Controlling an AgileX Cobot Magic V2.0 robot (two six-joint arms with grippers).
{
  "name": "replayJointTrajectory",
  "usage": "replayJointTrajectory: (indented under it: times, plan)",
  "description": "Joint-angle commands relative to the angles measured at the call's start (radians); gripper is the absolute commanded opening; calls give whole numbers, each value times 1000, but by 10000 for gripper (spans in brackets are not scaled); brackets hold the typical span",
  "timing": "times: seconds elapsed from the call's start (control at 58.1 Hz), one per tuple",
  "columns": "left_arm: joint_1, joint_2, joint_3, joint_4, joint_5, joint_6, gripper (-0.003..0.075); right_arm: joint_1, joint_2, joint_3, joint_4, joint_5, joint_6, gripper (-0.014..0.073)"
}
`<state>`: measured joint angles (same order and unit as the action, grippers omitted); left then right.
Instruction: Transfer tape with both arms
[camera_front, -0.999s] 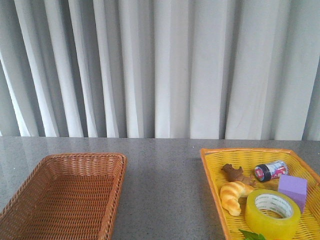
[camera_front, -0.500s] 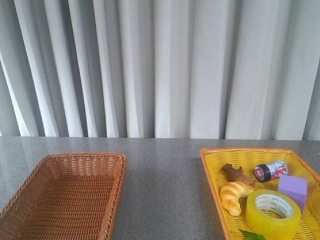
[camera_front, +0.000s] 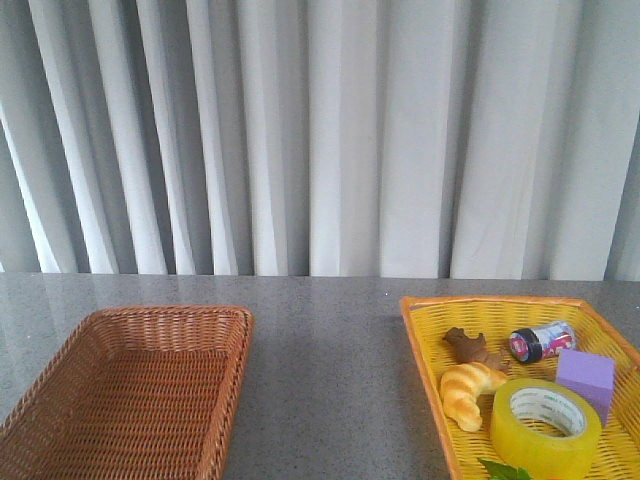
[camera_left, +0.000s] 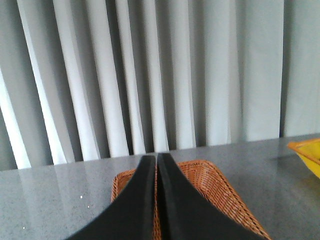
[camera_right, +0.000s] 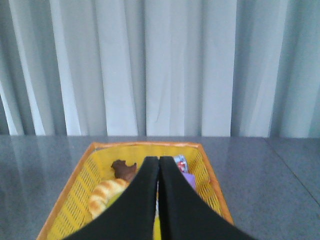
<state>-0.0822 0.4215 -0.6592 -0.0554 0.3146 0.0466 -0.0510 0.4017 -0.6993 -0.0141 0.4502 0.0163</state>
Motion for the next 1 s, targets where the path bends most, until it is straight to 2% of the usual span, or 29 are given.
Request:
replayJointTrajectory:
  times: [0.0, 0.327, 0.534, 0.62, 0.689, 0.758, 0.896, 0.982]
  plan:
    - [1, 119, -116, -11, 43, -7, -6, -2, 101, -92, -24, 52, 0, -7]
    - [1, 289, -137, -11, 177, -7, -6, -2, 301, -107, -27, 278, 3, -7]
    - [1, 323, -137, -11, 173, -7, -4, -2, 361, -107, -28, 293, 3, 0]
    - [1, 328, -137, -13, 182, -12, 10, -2, 382, -107, -33, 293, -8, 41]
    - [1, 345, -137, -13, 190, -11, 52, -2, 399, -107, -33, 291, -24, 117]
    - [1, 360, -137, -13, 197, -11, 125, -2, 416, -107, -32, 280, -30, 216]
    - [1, 400, -137, -13, 195, -11, 340, -2, 455, -107, -32, 239, -30, 436]
    - [1, 423, -137, -13, 195, -11, 438, -2, 484, -107, -29, 219, -30, 519]
